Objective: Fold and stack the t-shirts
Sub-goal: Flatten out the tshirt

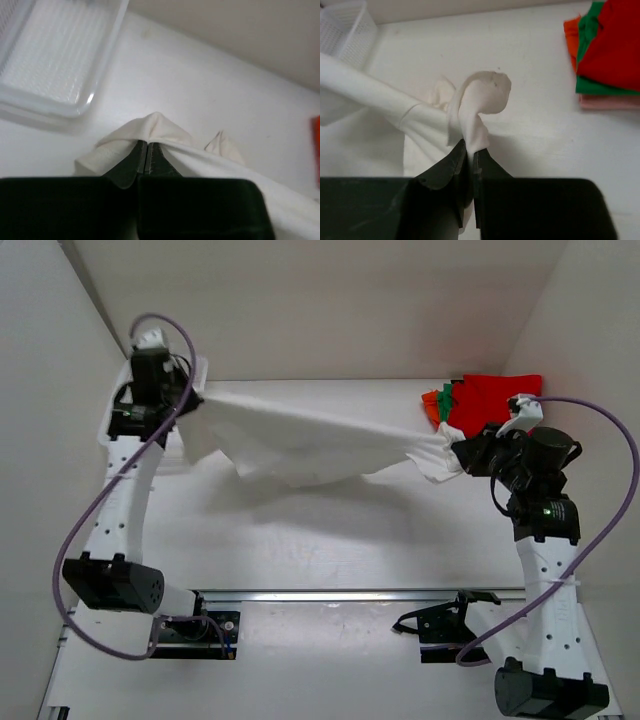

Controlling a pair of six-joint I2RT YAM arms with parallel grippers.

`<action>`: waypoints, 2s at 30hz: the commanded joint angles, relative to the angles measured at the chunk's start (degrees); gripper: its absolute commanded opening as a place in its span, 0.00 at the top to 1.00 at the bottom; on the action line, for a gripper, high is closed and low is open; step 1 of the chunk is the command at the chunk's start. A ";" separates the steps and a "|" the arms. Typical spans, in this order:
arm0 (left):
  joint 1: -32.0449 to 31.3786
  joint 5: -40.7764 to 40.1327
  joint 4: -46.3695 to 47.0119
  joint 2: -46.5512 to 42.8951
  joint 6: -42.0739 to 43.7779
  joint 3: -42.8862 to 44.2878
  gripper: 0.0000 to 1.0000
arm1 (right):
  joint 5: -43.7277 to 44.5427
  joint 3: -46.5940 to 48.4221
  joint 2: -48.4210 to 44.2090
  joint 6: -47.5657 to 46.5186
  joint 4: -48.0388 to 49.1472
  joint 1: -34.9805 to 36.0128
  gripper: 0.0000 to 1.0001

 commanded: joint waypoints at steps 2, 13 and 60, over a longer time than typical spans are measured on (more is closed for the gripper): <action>0.03 -1.49 -12.79 2.77 4.70 19.03 1.00 | -0.25 5.03 -1.44 -1.47 -0.90 -0.35 1.00; 2.06 14.06 -19.73 45.66 2.50 47.26 0.40 | 4.32 -0.59 4.35 -2.35 2.08 3.24 1.00; -13.06 16.89 18.40 15.62 -14.54 -30.44 0.52 | 1.96 -15.01 6.55 0.11 11.93 5.80 1.00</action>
